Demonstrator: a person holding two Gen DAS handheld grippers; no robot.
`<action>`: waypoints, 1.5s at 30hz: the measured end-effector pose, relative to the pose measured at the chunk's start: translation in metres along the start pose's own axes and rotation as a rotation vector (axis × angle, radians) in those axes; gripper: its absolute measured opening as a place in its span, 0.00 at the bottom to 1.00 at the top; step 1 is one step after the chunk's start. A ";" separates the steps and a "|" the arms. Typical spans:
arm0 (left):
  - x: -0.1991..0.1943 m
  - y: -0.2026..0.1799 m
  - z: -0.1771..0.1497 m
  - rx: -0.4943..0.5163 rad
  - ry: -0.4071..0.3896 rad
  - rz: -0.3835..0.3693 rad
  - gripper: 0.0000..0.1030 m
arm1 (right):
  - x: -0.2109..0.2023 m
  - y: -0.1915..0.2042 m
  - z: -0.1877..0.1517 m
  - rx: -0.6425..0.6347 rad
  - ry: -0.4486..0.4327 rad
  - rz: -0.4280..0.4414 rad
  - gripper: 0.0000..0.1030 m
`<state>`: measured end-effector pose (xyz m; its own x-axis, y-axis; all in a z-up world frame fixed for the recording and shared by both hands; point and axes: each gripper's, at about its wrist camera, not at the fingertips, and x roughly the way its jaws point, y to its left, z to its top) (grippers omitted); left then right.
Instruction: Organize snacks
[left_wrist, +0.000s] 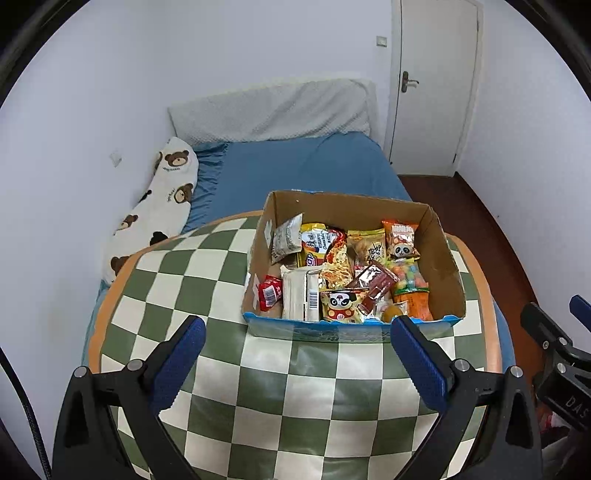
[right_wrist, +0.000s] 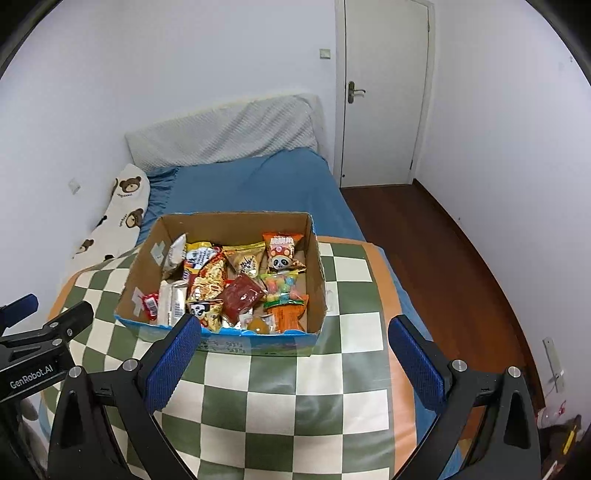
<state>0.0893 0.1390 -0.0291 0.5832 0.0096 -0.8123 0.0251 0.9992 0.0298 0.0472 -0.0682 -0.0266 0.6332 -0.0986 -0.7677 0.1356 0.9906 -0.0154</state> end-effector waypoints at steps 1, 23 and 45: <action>0.004 0.000 0.001 0.001 0.006 0.001 1.00 | 0.005 0.000 0.000 0.004 0.008 0.001 1.00; 0.023 -0.003 0.006 0.013 0.032 -0.022 1.00 | 0.027 0.002 0.006 0.006 0.046 0.022 1.00; 0.019 -0.007 0.008 0.020 0.028 -0.022 1.00 | 0.022 -0.001 0.010 0.002 0.034 0.016 1.00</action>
<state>0.1068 0.1319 -0.0399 0.5596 -0.0113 -0.8287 0.0541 0.9983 0.0229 0.0687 -0.0722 -0.0372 0.6091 -0.0791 -0.7892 0.1268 0.9919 -0.0015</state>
